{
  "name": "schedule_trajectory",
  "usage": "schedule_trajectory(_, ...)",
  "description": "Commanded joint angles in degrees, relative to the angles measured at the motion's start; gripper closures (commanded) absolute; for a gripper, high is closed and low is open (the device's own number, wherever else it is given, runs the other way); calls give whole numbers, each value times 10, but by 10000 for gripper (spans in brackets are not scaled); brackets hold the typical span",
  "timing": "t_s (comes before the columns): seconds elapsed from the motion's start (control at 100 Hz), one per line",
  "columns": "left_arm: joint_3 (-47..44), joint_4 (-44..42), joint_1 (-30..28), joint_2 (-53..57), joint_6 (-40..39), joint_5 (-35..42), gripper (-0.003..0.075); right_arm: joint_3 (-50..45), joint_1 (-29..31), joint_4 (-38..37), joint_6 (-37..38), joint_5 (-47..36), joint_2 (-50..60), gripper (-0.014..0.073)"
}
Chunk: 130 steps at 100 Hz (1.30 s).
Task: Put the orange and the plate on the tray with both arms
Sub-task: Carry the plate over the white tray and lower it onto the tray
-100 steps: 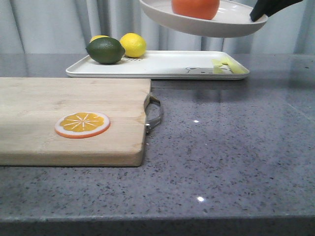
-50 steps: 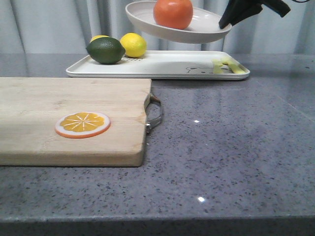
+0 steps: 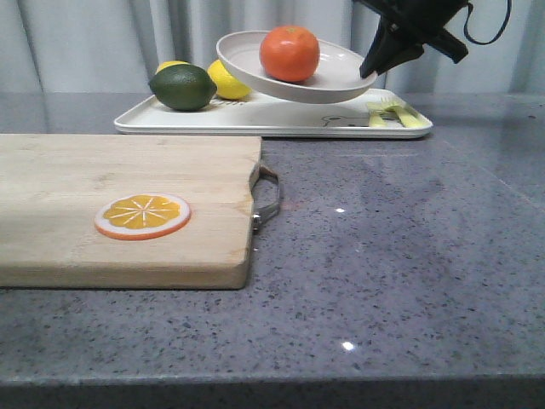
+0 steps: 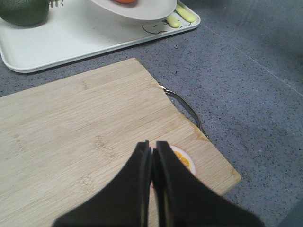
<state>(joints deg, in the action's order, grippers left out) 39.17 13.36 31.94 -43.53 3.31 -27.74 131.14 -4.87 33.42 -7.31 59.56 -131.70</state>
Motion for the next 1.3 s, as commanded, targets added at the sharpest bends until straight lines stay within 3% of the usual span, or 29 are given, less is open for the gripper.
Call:
schedule_trajectory(0.0,15,6,-1,3,-4,41,741,22,1,27,1,-33,31,652)
schedule_trajectory(0.42,15,-12,-1,3,-4,41,741,22,1,18,1,-74,18,652)
schedule_trajectory(1.12,15,-15,-1,3,-4,41,740,22,1,13,1,-74,0,647)
schedule_trajectory(1.29,15,-15,-1,3,-4,41,741,22,1,13,1,-73,0,540)
